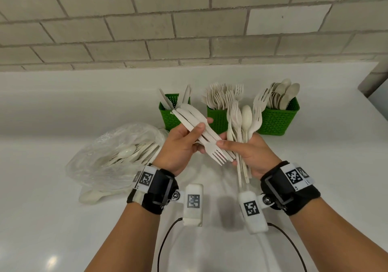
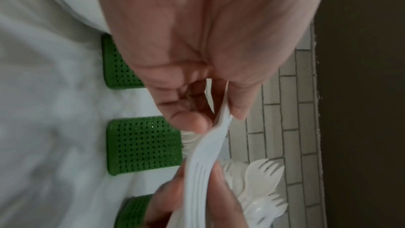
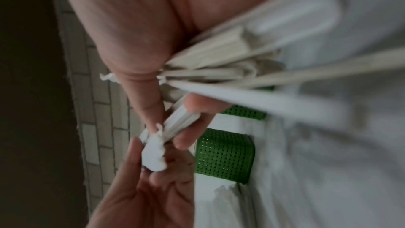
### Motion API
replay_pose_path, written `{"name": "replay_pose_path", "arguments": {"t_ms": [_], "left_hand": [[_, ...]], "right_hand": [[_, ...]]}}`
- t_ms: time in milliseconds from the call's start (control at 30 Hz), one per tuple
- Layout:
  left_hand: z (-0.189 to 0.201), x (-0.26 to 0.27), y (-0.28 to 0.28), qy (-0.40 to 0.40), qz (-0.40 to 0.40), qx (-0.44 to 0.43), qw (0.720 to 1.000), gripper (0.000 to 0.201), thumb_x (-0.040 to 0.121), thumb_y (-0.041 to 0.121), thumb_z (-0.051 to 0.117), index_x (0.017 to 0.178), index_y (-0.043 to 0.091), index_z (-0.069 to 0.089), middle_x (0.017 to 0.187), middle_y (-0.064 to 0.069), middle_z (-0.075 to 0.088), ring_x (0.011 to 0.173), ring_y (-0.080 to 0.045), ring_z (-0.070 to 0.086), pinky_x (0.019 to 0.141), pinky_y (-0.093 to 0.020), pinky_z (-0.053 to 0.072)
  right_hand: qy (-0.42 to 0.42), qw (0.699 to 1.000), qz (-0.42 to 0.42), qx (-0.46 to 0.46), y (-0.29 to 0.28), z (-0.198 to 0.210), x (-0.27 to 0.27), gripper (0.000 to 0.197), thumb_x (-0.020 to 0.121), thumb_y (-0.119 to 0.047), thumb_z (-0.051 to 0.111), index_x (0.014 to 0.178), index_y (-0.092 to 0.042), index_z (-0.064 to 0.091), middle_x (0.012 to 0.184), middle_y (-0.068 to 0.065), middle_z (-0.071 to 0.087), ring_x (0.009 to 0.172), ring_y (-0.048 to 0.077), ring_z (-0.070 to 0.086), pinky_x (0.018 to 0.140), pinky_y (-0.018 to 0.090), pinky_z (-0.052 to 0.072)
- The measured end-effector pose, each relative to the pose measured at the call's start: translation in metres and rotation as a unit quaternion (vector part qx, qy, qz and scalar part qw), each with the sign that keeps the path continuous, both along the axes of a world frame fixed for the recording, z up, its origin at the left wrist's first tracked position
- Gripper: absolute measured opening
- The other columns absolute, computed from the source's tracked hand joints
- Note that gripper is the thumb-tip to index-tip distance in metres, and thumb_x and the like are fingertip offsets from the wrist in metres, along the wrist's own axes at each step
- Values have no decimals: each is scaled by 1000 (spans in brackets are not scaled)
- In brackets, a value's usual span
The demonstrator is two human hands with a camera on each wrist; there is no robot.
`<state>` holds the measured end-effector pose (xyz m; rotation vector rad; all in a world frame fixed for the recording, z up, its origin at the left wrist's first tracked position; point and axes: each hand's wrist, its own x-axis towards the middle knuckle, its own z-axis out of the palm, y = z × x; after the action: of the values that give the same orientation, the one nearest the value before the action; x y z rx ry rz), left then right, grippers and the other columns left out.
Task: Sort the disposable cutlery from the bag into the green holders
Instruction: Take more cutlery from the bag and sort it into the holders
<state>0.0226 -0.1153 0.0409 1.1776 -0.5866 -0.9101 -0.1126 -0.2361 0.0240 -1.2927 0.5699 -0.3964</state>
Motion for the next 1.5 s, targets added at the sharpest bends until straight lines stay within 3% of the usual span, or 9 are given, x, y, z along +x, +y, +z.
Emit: {"name": "replay_pose_path", "arguments": {"t_ms": [233, 433, 533, 600, 667, 900, 1067, 1233, 1500], "left_hand": [[-4, 3, -3, -104, 90, 30, 990, 17, 84, 16, 74, 75, 3, 71, 67, -14, 70, 55, -30, 51, 42, -24, 39], [1, -2, -6, -147, 104, 39, 983, 15, 81, 14, 76, 77, 0, 72, 69, -15, 71, 52, -27, 56, 40, -25, 42], [3, -6, -6, -120, 106, 34, 987, 25, 86, 24, 69, 73, 3, 69, 63, -10, 68, 48, -20, 59, 41, -25, 45], [3, -7, -6, -93, 95, 32, 991, 33, 85, 32, 64, 71, 3, 68, 62, -9, 68, 50, -19, 60, 42, -24, 46], [3, -7, -6, -80, 84, 25, 993, 35, 84, 35, 62, 70, 3, 68, 63, -8, 68, 50, -19, 59, 43, -24, 46], [1, 4, 1, -26, 114, 13, 993, 20, 96, 17, 57, 93, 2, 70, 73, -4, 71, 55, -12, 58, 43, -20, 43], [6, 11, -1, 28, 170, 0, 985, 19, 99, 19, 52, 94, 6, 66, 72, -3, 70, 60, -11, 62, 45, -18, 43], [8, 6, -2, 16, 147, -2, 989, 16, 99, 17, 53, 101, 8, 67, 88, -9, 72, 67, -14, 65, 50, -21, 51], [6, 6, 0, 39, 181, -14, 983, 21, 102, 17, 48, 101, 7, 66, 96, -11, 74, 73, -18, 69, 58, -24, 58]], "right_hand": [[9, 993, 55, -101, 3, 3, 2, 25, 81, -13, 77, 103, -4, 69, 90, 20, 72, 70, 29, 67, 50, 30, 48], [1, 996, 30, -88, 16, 3, 5, 25, 80, -22, 80, 102, -18, 70, 81, 10, 73, 66, 23, 69, 52, 33, 52], [-13, 997, 37, -61, 13, 4, 6, 29, 83, -21, 76, 109, -13, 68, 95, 16, 74, 86, 37, 71, 69, 44, 57], [-22, 998, 31, -47, 10, 2, 6, 35, 82, -22, 76, 114, -12, 67, 107, 12, 73, 101, 31, 69, 93, 50, 52], [-36, 999, 22, -29, 10, 2, 7, 36, 83, -17, 74, 118, -13, 66, 114, 8, 71, 110, 25, 66, 101, 47, 47], [-26, 997, -58, 47, 7, 6, 4, 6, 87, -8, 67, 86, -2, 67, 73, 15, 68, 66, 27, 65, 58, 36, 54], [-76, 993, -15, 84, 15, 5, 3, 35, 78, -8, 70, 112, -4, 63, 107, 19, 71, 93, 32, 70, 70, 39, 60], [-56, 997, -56, 23, 24, 7, 10, 19, 84, 1, 69, 100, -9, 67, 95, 14, 75, 76, 33, 72, 60, 35, 59], [-31, 990, -138, 19, 17, 0, 11, 14, 75, 11, 73, 88, 11, 66, 81, 20, 73, 66, 26, 70, 60, 31, 57]]}}
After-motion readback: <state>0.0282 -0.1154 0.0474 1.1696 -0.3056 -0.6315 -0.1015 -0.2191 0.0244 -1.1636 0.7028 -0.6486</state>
